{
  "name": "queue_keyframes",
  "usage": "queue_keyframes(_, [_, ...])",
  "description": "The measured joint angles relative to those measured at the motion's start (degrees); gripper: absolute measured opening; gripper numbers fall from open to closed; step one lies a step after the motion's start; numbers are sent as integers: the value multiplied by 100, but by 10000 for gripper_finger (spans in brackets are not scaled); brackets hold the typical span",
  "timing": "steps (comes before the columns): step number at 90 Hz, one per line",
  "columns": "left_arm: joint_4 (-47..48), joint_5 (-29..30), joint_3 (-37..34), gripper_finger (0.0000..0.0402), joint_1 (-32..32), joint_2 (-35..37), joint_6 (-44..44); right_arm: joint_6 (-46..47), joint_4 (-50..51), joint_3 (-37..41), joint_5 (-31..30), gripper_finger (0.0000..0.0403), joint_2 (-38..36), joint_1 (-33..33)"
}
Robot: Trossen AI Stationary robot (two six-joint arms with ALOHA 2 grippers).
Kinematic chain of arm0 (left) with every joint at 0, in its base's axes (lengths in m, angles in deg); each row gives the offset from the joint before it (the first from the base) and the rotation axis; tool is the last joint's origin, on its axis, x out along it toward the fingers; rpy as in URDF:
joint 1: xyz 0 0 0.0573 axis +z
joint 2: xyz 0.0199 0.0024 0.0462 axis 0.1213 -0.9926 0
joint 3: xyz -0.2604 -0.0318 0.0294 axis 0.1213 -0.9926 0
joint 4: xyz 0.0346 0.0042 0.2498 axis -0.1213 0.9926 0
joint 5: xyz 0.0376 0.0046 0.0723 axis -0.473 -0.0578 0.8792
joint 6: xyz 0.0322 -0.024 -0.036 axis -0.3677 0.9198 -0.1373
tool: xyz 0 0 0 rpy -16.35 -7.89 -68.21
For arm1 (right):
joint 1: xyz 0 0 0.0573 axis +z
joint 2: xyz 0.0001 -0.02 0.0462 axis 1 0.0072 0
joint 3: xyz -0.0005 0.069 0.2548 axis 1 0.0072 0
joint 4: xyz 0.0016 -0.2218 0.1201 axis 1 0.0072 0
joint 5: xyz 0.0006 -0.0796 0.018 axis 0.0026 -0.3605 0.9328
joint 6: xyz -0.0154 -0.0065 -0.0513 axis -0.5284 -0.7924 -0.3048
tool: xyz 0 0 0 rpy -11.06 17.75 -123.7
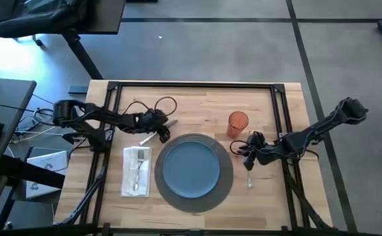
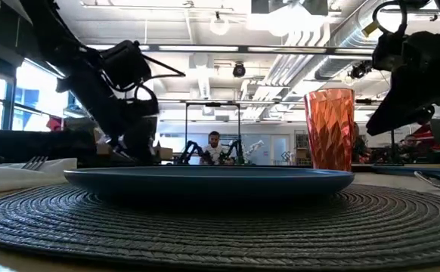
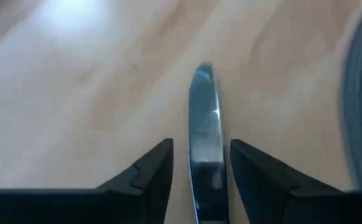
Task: Set table place
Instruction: Put the silver table knife to the right of the gray table mat
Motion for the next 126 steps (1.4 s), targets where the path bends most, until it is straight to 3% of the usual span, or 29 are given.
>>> queue_keyframes(75, [141, -335, 11, 142, 247, -300, -44, 0, 4, 0, -87, 83, 0, 0])
queue_keyframes(86, [202, -402, 15, 114, 247, -303, -39, -2, 4, 0, -87, 83, 0, 0])
queue_keyframes(109, [342, -596, 9, 12, 242, -307, -48, -46, 7, 0, -90, 83, 0, 0])
queue_keyframes(126, [353, -591, 7, 0, 236, -310, -48, -46, 7, 0, -90, 83, 0, 0])
